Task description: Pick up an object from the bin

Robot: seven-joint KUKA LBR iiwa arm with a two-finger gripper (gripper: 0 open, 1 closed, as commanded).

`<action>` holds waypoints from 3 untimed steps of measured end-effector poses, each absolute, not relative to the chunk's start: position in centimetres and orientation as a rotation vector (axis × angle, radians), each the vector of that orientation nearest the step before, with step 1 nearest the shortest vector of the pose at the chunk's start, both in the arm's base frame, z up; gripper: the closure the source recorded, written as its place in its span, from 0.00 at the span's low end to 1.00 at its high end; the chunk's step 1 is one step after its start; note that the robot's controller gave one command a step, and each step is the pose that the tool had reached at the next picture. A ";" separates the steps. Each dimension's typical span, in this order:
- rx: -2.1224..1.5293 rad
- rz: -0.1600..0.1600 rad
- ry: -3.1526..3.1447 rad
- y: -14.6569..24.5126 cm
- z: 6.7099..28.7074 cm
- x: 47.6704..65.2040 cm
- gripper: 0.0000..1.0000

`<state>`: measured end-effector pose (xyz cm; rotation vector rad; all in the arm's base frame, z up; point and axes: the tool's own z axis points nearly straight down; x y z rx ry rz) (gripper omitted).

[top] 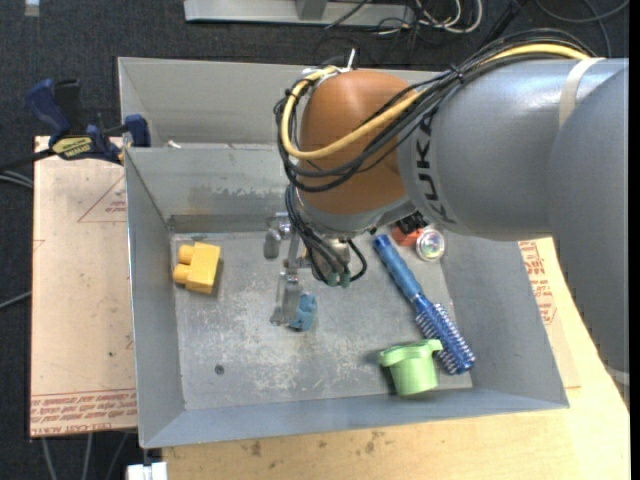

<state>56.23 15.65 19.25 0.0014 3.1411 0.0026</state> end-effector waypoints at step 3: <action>-0.140 0.003 3.134 10.8 7.5 60.3 1.00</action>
Offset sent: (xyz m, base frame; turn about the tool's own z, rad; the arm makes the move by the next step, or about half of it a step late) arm 0.0130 -0.1021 -0.0191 -0.0969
